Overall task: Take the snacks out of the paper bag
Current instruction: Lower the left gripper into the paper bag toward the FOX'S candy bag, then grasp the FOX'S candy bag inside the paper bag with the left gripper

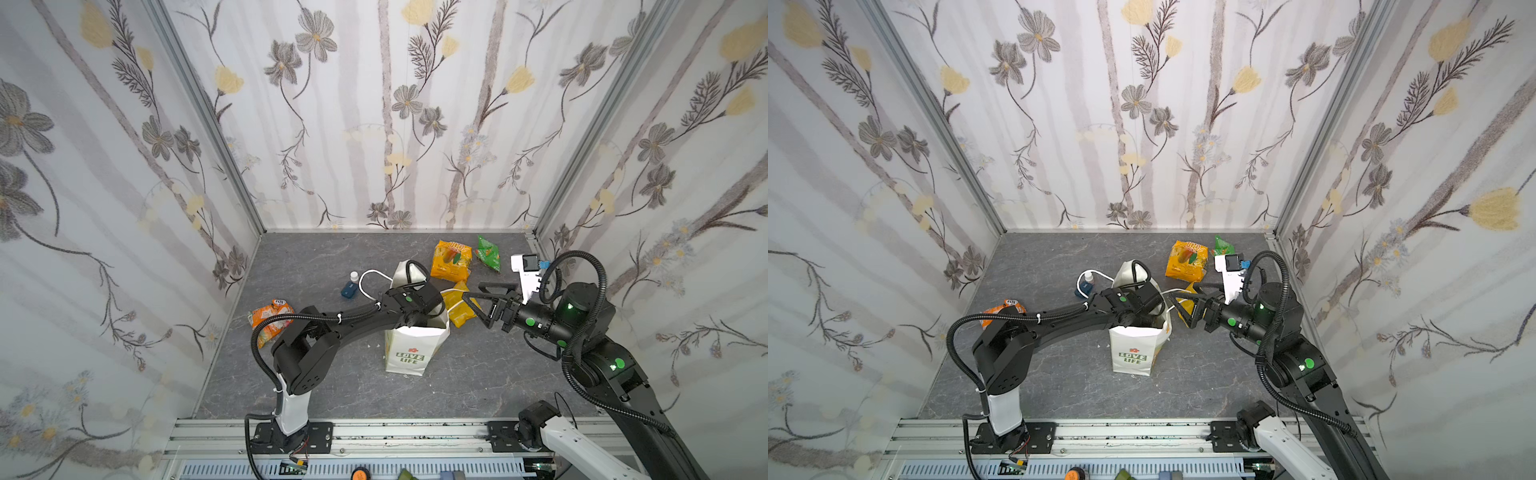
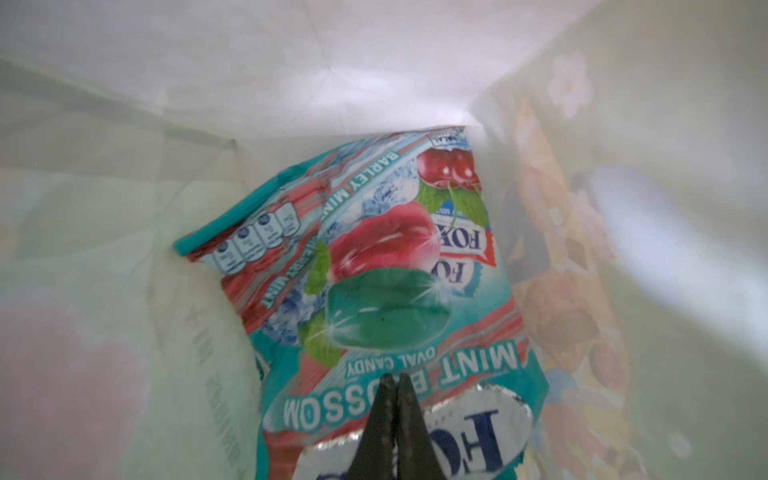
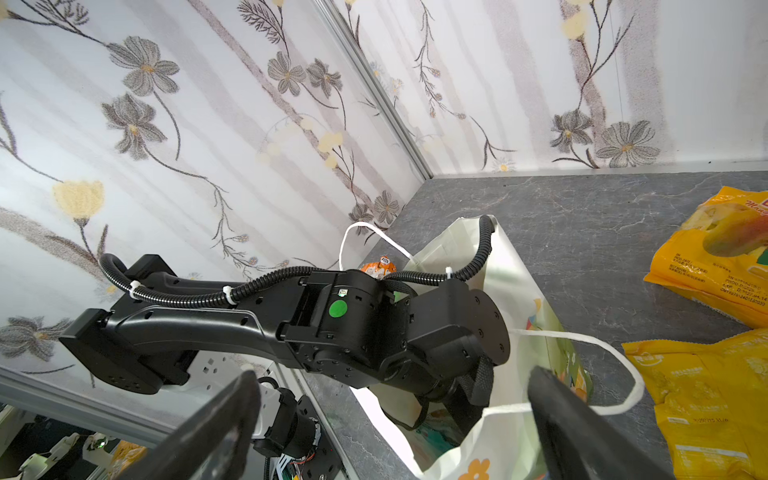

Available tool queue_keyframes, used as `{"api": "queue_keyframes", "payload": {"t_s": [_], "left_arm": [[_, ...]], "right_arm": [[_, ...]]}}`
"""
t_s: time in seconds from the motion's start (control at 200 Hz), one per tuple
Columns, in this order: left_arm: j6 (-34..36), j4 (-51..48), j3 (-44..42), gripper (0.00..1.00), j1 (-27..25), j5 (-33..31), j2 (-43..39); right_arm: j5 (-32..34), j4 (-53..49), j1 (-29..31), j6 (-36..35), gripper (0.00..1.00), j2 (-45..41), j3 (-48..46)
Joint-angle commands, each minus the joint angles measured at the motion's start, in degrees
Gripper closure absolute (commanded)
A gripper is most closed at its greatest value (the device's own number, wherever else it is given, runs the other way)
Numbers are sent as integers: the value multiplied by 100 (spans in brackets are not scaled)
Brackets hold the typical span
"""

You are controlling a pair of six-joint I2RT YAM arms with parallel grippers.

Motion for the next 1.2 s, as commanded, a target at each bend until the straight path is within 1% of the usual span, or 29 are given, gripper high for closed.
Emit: {"api": "queue_keyframes", "payload": {"t_s": [0.0,0.325,0.345,0.59,0.984,1.194], "left_arm": [[-24,-217,64,100,4,-143,-152],[36,-474,145,100,10,-273,-518],[33,-495,319,100,5,-280,-533],[121,-759,555,100,10,-482,-796],[247,-1125,1183,100,-14,-691,-1258],[224,-1162,1169,100,-81,-790,-1460]], "right_arm": [[39,140,22,-8,1,21,1],[78,175,46,18,1,28,-8],[78,182,43,19,1,34,-8],[79,245,73,38,1,85,11],[96,281,119,54,1,142,18],[105,331,131,71,1,151,-24]]}}
